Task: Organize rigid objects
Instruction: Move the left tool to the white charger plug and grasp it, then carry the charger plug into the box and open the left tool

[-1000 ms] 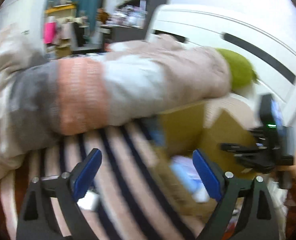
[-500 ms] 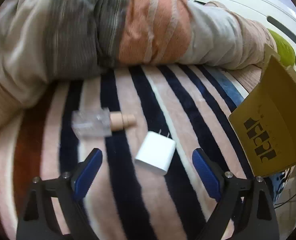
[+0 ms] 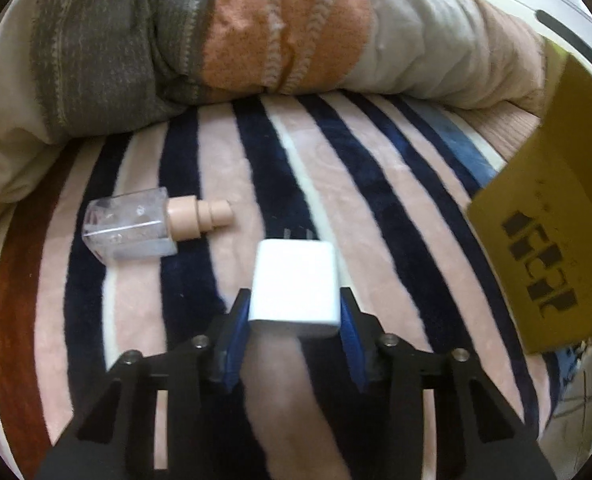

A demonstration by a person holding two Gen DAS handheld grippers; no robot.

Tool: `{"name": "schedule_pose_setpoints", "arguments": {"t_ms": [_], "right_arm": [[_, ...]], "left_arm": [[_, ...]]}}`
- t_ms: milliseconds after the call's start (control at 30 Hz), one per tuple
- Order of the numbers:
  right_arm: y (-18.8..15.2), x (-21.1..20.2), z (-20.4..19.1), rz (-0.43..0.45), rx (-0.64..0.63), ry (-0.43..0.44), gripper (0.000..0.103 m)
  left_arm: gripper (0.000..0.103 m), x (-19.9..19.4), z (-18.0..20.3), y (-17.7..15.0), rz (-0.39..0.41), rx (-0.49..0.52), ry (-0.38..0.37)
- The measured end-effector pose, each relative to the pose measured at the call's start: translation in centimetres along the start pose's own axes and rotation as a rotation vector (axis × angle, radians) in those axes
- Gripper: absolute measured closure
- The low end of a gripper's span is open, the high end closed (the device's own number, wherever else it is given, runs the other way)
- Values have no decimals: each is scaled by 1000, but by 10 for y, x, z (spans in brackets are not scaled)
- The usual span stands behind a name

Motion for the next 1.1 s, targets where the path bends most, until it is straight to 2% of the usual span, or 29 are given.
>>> {"name": "schedule_pose_setpoints", "arguments": {"t_ms": [233, 300, 367, 400, 467, 667, 767, 900, 1000, 1100], "right_arm": [[-1, 0, 0, 0, 1, -1, 92], [-2, 0, 0, 0, 1, 0, 92], [-2, 0, 0, 0, 2, 0, 92], [-2, 0, 0, 0, 2, 0, 92], [-2, 1, 0, 0, 4, 1, 92], [-1, 0, 0, 0, 2, 1, 92], [-1, 0, 0, 1, 2, 1, 92], [-1, -1, 0, 1, 2, 1, 92], [0, -1, 0, 3, 4, 2, 92], [0, -1, 0, 5, 5, 2, 92]], "left_arm": [[64, 1, 8, -2, -1, 25, 9], [57, 6, 11, 0, -1, 22, 15], [55, 10, 13, 4, 7, 9, 23], [56, 13, 13, 6, 10, 2, 30], [65, 17, 15, 9, 14, -2, 62], [65, 6, 20, 12, 38, 29, 81], [65, -23, 17, 16, 87, 27, 61], [65, -74, 45, 38, 209, 112, 55], [65, -116, 79, 64, 303, 156, -7], [65, -144, 114, 79, 342, 191, -73]]}}
Point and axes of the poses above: each gripper's, at about its wrist camera, not at the fingertips, and x roughly the way its jaws point, z to its right, y to its top, the point moved 4 cm from there along x, roughly the way its jaws point, and after that the axes turned 1 degree about y, right-handed, at the moved point
